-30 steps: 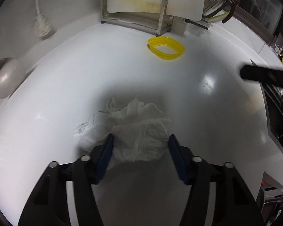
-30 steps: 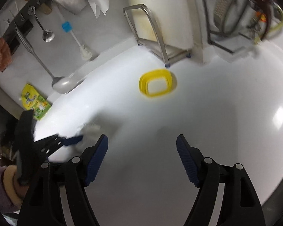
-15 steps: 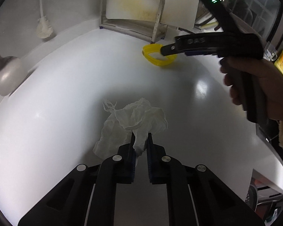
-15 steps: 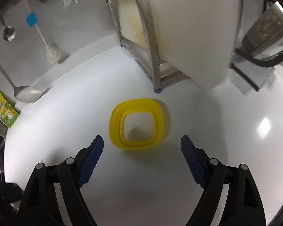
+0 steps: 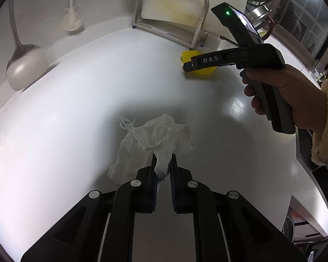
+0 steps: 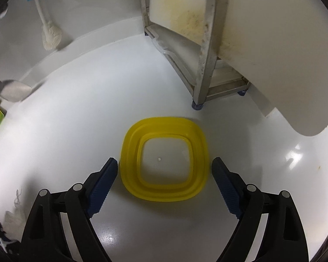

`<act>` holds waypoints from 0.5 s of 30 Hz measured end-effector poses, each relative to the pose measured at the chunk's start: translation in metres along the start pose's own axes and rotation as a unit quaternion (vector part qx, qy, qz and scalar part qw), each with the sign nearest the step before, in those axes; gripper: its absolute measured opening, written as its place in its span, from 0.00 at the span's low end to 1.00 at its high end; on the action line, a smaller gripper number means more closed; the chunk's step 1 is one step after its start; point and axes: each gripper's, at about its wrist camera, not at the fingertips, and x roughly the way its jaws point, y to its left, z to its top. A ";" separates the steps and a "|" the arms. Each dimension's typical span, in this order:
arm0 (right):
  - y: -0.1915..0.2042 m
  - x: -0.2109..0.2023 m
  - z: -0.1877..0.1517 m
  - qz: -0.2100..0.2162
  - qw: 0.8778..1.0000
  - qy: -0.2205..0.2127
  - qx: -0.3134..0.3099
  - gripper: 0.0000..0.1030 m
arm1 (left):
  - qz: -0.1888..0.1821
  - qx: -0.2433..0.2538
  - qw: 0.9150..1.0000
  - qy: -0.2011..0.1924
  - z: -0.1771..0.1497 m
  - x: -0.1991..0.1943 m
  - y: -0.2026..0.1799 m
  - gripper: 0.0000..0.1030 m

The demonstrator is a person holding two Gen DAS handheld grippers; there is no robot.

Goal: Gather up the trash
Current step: 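Grasp the yellow plastic container rim with the right gripper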

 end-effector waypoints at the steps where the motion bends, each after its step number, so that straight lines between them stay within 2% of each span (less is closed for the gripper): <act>1: 0.001 -0.001 -0.001 -0.001 1.000 0.002 -0.005 0.67 | 0.001 -0.001 1.000 -0.002 0.000 -0.001 0.000 0.10; 6: 0.007 -0.018 -0.004 0.007 1.000 -0.007 -0.026 0.63 | 0.003 0.000 1.000 -0.008 0.001 -0.006 -0.002 0.10; 10: 0.007 -0.035 -0.012 0.021 0.999 -0.016 -0.019 0.63 | 0.005 0.003 1.000 -0.012 0.000 -0.012 -0.009 0.10; 15: 0.012 -0.061 -0.032 0.035 0.999 -0.017 -0.027 0.63 | 0.006 0.006 1.000 -0.019 0.000 -0.021 -0.019 0.10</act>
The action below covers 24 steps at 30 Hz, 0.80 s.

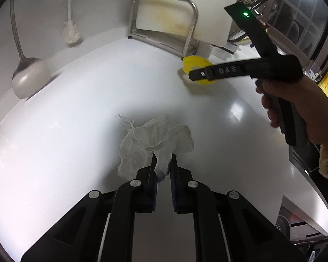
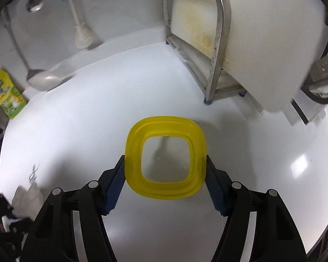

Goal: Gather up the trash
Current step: 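Grasp the yellow plastic container rim with the right gripper, then carry the tissue and yellow container over the basket with both grippers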

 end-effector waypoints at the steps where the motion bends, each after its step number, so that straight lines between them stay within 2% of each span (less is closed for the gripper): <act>1: -0.003 -0.006 -0.006 0.002 1.000 -0.002 0.000 0.63 | 0.002 0.004 1.000 -0.001 -0.001 -0.003 -0.003 0.10; 4: 0.004 -0.020 -0.022 0.012 1.000 -0.004 -0.001 0.63 | -0.001 0.013 1.000 -0.004 -0.003 -0.007 -0.007 0.10; 5: 0.005 -0.027 -0.028 0.015 1.000 -0.005 -0.003 0.63 | -0.018 0.027 0.999 -0.011 -0.005 -0.010 -0.008 0.10; 6: 0.007 -0.034 -0.035 0.017 1.000 -0.007 -0.004 0.63 | -0.020 0.026 0.999 -0.012 -0.006 -0.012 -0.009 0.10; 24: 0.017 -0.116 -0.135 0.062 0.998 -0.015 -0.007 0.64 | 0.010 0.015 1.000 -0.015 -0.046 -0.066 -0.061 0.10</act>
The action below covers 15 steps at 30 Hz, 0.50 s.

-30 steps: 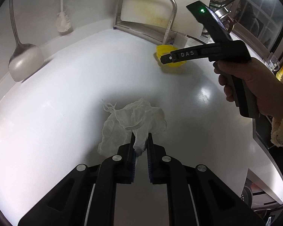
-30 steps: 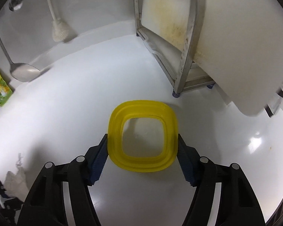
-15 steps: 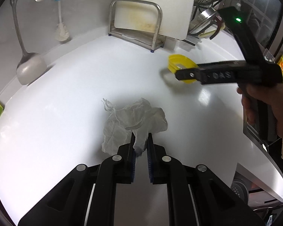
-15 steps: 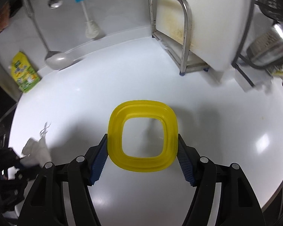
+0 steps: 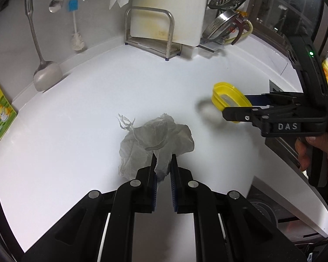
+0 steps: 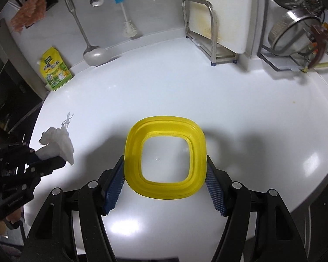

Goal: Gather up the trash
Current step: 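Carry the tissue and yellow container over the basket with both grippers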

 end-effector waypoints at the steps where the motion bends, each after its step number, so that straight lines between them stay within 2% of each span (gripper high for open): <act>1: 0.001 -0.004 -0.005 0.001 1.000 0.000 0.000 0.64 | 0.001 -0.001 1.000 0.000 -0.003 -0.002 -0.003 0.10; 15: 0.006 -0.060 -0.072 0.019 1.000 -0.009 -0.001 0.64 | 0.003 -0.010 1.000 0.000 -0.039 -0.032 -0.045 0.11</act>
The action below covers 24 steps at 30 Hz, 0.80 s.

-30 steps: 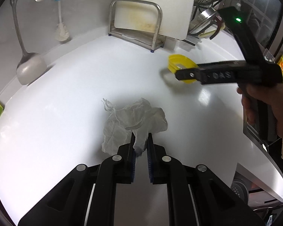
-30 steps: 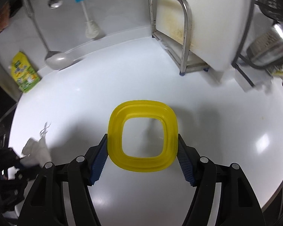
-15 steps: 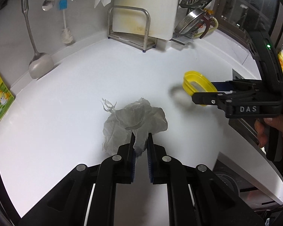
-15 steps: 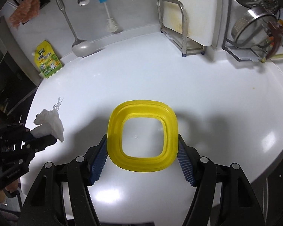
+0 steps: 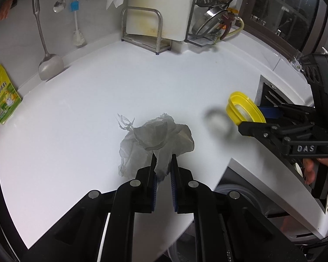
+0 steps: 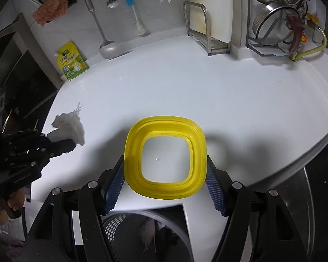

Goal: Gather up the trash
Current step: 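Carry the tissue and yellow container over the basket with both grippers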

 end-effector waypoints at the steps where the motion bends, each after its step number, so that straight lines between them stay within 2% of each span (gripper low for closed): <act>1: 0.001 -0.003 -0.003 0.002 1.000 -0.001 0.001 0.64 | 0.000 0.001 1.000 0.000 -0.003 -0.002 -0.003 0.11; 24: 0.004 -0.057 -0.082 0.026 1.000 -0.002 -0.002 0.65 | -0.004 0.009 1.000 0.015 -0.046 -0.023 -0.060 0.11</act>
